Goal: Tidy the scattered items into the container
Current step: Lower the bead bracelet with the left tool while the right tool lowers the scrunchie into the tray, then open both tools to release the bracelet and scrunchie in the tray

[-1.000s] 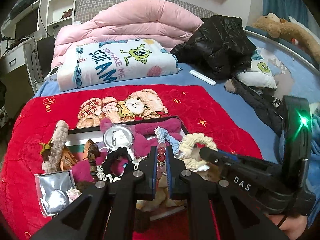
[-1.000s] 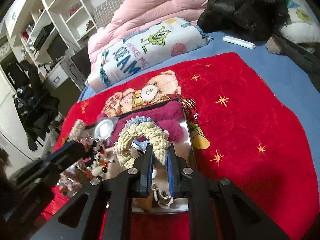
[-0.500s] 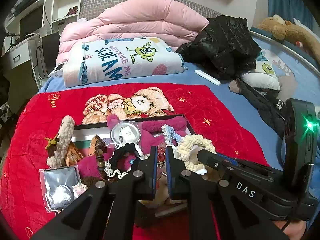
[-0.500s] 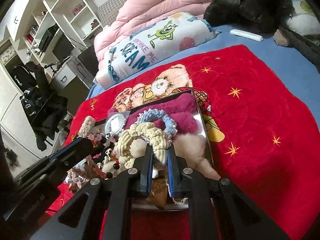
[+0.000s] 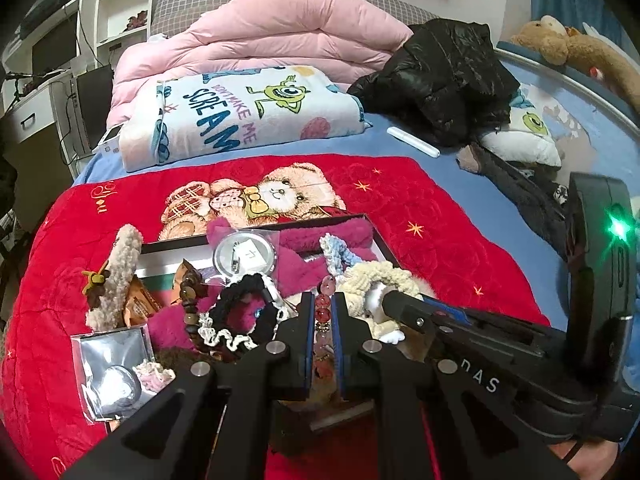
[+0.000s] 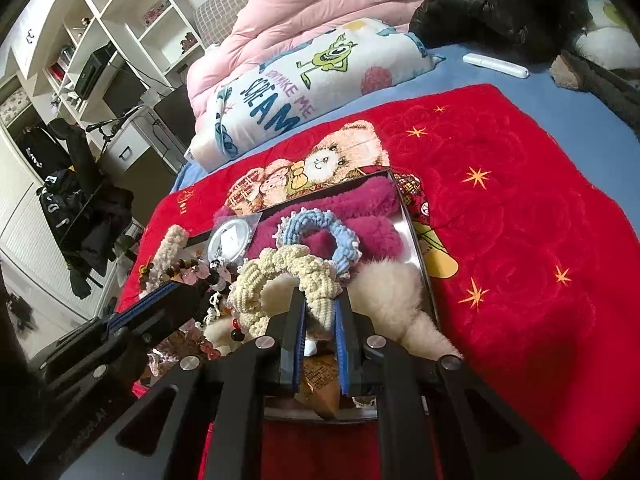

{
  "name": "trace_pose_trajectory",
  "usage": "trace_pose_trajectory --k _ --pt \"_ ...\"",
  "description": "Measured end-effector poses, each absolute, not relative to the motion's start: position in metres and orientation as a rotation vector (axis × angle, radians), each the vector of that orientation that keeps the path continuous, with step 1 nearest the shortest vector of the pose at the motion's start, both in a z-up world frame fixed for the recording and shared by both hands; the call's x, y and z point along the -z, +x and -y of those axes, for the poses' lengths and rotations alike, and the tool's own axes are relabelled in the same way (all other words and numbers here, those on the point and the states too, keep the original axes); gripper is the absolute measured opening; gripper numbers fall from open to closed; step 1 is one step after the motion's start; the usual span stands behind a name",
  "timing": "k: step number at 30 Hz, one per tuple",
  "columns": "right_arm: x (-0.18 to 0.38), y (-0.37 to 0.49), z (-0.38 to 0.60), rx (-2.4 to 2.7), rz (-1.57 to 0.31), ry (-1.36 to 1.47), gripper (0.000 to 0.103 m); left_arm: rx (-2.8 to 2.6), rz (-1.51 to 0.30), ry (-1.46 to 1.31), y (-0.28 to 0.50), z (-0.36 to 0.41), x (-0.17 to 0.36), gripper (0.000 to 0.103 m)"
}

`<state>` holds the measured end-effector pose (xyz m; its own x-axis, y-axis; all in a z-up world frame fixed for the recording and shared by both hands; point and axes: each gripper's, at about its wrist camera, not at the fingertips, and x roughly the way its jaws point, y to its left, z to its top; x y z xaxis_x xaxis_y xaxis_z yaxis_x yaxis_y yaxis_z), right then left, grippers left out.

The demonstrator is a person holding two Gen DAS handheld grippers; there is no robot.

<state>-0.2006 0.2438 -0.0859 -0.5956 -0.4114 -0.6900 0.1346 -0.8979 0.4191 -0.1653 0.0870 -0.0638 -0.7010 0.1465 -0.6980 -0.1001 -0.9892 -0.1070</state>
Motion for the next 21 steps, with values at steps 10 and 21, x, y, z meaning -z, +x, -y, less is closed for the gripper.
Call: trace_pose_trajectory --k 10,21 --pt "0.090 -0.201 -0.242 2.514 0.457 1.227 0.018 -2.768 0.047 -1.187 -0.168 -0.093 0.071 0.011" --pt "0.089 -0.204 -0.261 2.525 0.571 1.219 0.043 -2.828 0.055 -1.231 -0.172 -0.073 0.072 0.094"
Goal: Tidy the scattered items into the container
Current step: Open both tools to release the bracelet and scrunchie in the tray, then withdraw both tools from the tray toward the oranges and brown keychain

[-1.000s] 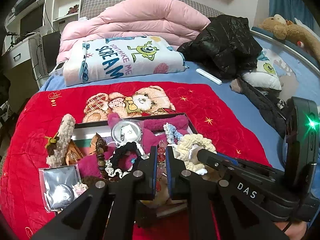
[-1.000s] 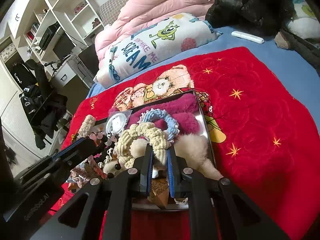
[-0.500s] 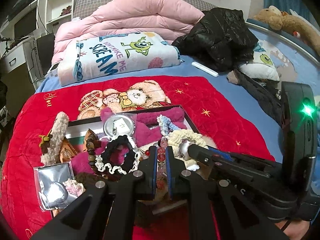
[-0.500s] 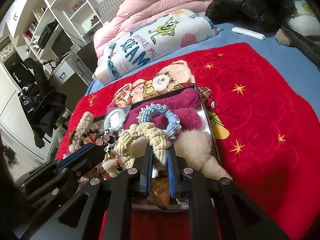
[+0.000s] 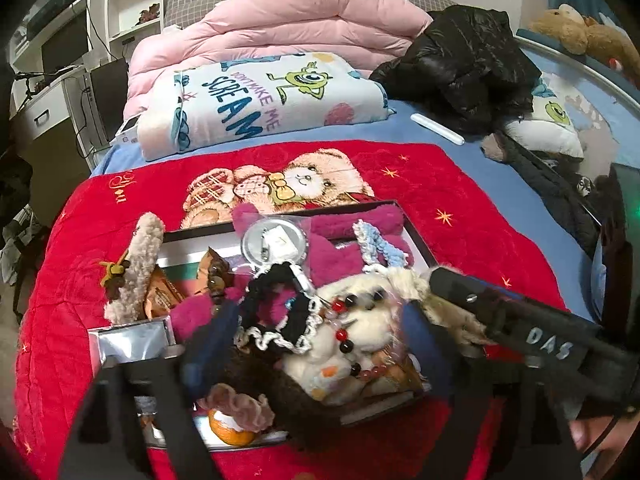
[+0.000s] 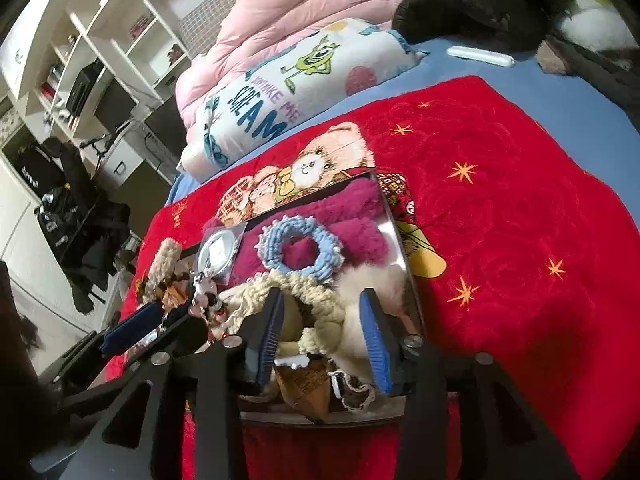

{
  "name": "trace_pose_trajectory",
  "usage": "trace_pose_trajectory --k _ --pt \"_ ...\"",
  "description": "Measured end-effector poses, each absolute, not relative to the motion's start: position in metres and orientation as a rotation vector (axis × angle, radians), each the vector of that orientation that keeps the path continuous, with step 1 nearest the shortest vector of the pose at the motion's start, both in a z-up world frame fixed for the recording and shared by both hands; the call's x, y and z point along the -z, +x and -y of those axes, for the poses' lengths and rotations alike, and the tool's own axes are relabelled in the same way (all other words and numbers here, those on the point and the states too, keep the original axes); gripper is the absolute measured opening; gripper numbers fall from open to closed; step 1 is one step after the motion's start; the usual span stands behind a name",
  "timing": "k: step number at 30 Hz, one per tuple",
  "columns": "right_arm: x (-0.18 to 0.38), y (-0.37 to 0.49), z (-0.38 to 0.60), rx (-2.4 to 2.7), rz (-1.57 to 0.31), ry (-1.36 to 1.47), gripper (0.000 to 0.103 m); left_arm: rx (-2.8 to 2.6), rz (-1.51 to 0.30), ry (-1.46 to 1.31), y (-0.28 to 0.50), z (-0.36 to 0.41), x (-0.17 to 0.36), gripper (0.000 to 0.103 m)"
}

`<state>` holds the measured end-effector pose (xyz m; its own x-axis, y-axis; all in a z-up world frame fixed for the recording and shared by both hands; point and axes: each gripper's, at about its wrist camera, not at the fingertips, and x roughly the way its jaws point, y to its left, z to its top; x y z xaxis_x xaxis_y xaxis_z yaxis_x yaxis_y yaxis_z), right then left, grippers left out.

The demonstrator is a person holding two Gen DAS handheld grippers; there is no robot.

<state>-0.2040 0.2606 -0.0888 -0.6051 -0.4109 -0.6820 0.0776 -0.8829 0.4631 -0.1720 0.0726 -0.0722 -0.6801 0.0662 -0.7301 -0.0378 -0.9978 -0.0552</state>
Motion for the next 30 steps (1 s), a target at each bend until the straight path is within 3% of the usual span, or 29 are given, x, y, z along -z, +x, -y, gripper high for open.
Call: trace_pose_trajectory --k 1,3,5,6,13,30 --pt "0.088 -0.203 -0.263 2.526 0.585 1.216 0.046 -2.837 0.059 -1.217 -0.172 -0.071 0.071 0.103" --pt "0.086 -0.204 -0.268 2.530 0.610 1.211 0.058 -2.848 0.051 -1.195 -0.171 -0.069 0.069 0.103" --pt "0.084 -0.205 -0.273 2.532 0.631 1.207 0.096 -2.853 0.019 -1.191 -0.170 -0.071 0.068 0.103" --pt "0.083 -0.204 -0.274 2.539 0.633 1.193 0.102 -2.859 0.008 -1.184 -0.170 -0.072 0.067 0.103" --pt "0.079 -0.204 -0.270 2.585 0.565 1.184 0.103 -2.853 0.000 -1.181 -0.171 -0.077 0.069 0.103" --pt "0.080 -0.206 -0.277 2.544 0.653 1.237 0.103 -2.909 0.059 -1.161 -0.169 -0.059 0.063 0.103"
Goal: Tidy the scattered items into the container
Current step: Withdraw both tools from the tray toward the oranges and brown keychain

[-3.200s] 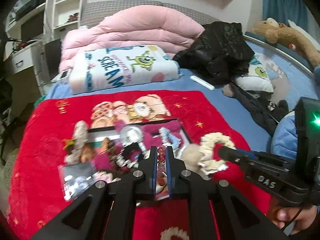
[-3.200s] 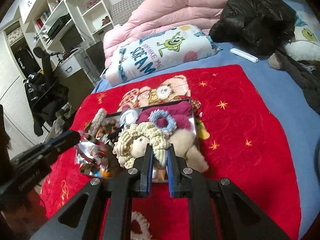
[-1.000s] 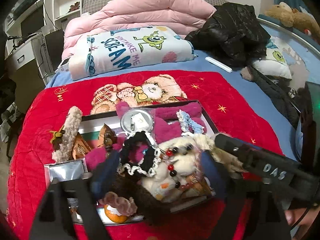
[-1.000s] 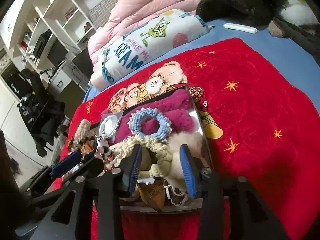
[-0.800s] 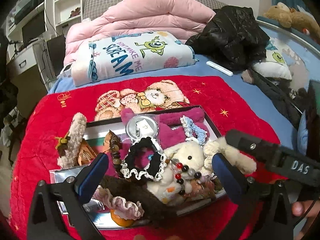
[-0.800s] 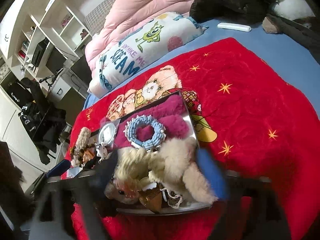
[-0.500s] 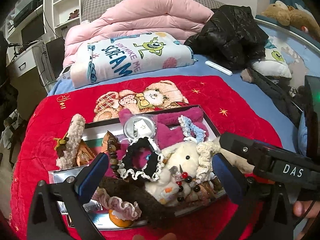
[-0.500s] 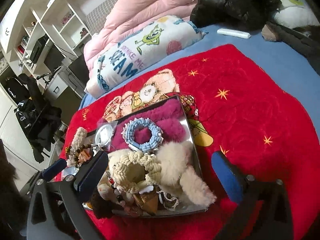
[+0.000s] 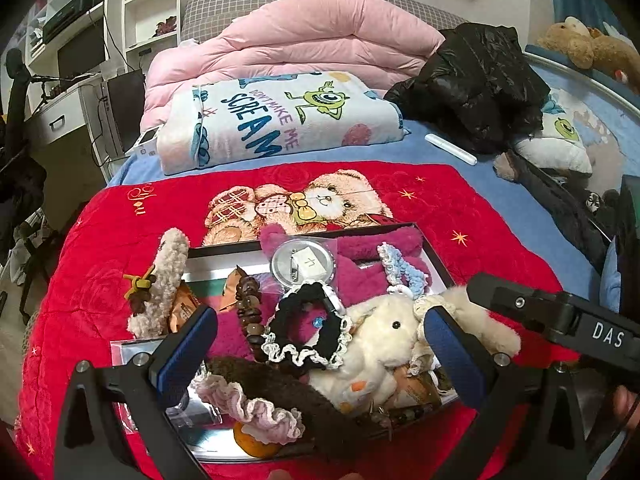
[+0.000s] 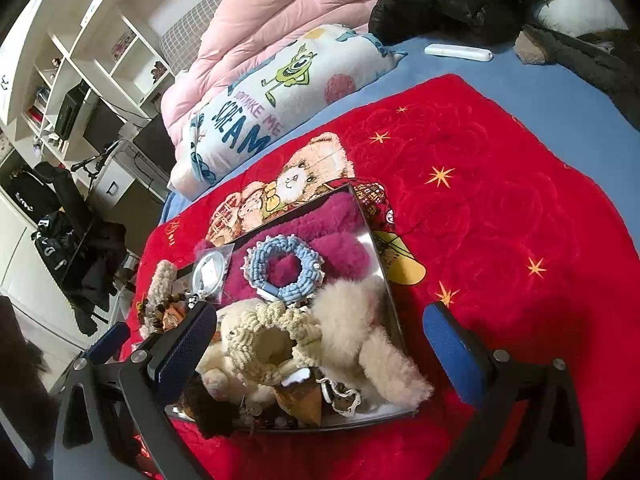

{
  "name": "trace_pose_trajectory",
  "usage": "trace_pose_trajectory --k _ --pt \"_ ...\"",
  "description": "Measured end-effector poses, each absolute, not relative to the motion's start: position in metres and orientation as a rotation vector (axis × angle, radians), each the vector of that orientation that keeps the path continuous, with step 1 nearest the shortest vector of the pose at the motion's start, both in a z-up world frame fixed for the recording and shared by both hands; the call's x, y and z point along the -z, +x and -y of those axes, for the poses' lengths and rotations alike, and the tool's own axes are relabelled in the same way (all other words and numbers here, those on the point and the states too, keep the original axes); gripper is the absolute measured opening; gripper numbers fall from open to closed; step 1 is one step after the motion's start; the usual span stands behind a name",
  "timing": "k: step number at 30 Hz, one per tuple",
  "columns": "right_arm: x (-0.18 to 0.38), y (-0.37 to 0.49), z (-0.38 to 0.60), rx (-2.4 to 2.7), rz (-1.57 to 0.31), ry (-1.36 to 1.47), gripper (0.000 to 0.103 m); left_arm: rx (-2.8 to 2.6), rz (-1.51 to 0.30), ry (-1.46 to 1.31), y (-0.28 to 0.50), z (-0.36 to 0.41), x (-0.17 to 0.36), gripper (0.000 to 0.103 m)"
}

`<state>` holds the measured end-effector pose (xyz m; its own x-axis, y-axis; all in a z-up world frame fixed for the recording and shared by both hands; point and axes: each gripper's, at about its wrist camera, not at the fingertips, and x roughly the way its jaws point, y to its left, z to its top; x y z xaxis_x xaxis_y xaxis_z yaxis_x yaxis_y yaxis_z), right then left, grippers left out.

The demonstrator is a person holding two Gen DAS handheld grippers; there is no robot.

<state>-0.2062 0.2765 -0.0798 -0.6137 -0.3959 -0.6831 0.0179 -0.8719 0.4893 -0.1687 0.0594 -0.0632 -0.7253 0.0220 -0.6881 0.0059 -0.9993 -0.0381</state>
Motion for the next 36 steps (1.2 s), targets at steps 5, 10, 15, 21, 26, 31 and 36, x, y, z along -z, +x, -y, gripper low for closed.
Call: trace_pose_trajectory --k 5,10,15,21,26,31,36 --pt "0.070 -0.201 -0.270 2.561 0.584 1.189 0.103 -2.900 0.081 -1.143 -0.165 -0.061 0.056 0.103" --pt "0.052 -0.193 -0.267 2.577 0.564 1.128 0.103 -2.915 0.062 -1.105 -0.155 -0.063 0.041 0.103" --pt "0.029 -0.180 -0.264 2.574 0.556 1.078 0.103 -2.927 0.065 -1.050 -0.135 -0.058 0.013 0.103" --pt "-0.005 -0.152 -0.259 2.537 0.523 1.022 0.103 -2.962 0.118 -0.993 -0.096 -0.043 -0.026 0.103" --pt "-0.046 -0.117 -0.256 2.590 0.424 0.929 0.103 -2.942 0.200 -0.942 -0.063 -0.038 -0.050 0.103" --pt "-0.079 -0.087 -0.251 2.601 0.366 0.862 0.103 -2.928 0.141 -0.946 -0.016 -0.040 -0.061 0.103" --pt "-0.084 -0.044 -0.250 2.613 0.333 0.805 0.103 -2.931 0.099 -0.989 0.034 -0.037 -0.050 0.103"
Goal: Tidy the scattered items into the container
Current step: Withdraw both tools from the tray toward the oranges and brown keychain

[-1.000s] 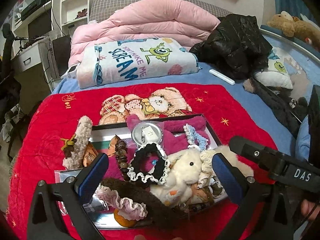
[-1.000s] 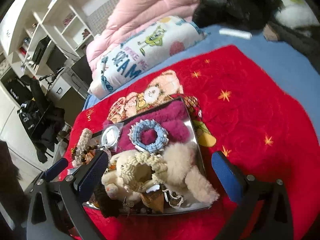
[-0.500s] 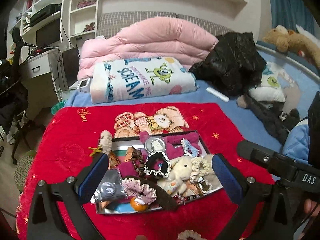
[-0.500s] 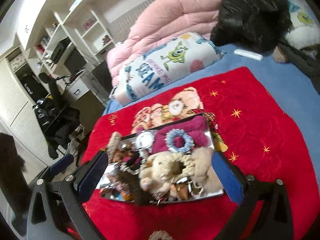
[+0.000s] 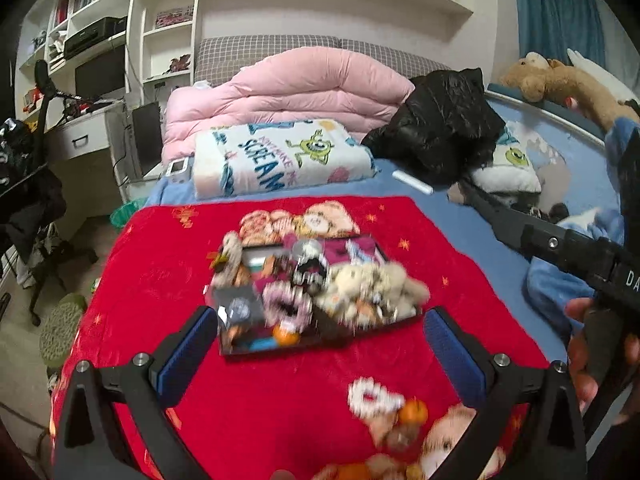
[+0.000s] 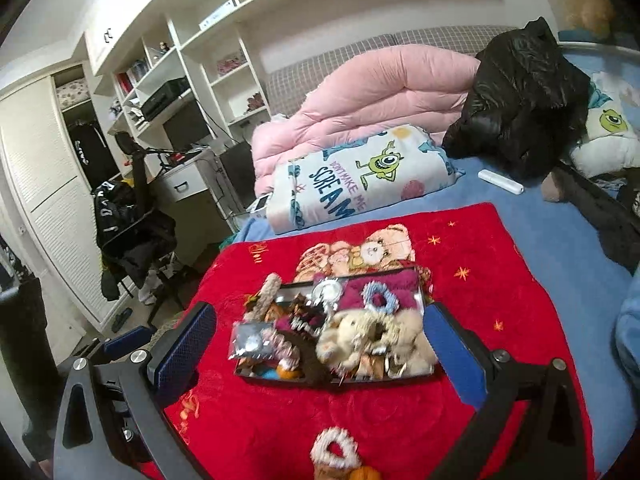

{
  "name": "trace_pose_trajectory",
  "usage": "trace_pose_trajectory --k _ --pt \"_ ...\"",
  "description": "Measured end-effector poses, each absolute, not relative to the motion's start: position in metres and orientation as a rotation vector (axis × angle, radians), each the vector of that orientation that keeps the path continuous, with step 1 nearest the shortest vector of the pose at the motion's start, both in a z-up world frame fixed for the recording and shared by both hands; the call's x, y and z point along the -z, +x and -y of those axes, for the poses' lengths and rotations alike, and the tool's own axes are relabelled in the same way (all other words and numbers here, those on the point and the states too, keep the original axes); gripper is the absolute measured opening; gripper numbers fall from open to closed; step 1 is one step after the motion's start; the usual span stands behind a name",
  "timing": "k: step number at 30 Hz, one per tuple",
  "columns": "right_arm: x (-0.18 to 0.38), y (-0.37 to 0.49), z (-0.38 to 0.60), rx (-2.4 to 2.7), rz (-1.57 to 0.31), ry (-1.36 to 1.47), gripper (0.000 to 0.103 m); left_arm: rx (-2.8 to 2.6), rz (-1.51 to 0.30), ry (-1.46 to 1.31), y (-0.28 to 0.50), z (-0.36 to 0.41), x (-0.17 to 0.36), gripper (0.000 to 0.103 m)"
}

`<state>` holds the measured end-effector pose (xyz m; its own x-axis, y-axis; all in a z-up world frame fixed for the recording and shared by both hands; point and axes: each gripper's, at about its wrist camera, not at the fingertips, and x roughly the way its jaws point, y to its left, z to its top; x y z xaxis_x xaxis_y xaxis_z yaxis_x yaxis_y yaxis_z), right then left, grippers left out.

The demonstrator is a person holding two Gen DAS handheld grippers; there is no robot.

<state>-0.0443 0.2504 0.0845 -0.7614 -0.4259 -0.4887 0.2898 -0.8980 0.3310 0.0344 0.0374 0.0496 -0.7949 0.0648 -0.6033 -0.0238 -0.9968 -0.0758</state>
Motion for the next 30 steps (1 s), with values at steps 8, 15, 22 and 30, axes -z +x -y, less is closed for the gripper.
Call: trace_pose_trajectory --k 8,15,22,30 --pt "-0.045 0.023 -0.252 2.594 0.333 0.881 0.103 -2.947 0.151 -0.998 0.096 -0.033 -0.024 0.103" --pt "-0.017 0.052 -0.247 2.564 0.347 0.934 0.103 -2.892 0.142 -1.089 0.113 -0.045 0.011 0.103" --pt "0.018 0.061 -0.258 2.527 0.396 1.024 0.103 -2.855 0.125 -1.180 0.114 -0.050 0.046 0.103" --pt "0.047 0.053 -0.258 2.543 0.382 1.151 0.103 -2.849 0.016 -1.313 0.101 -0.058 0.072 0.103"
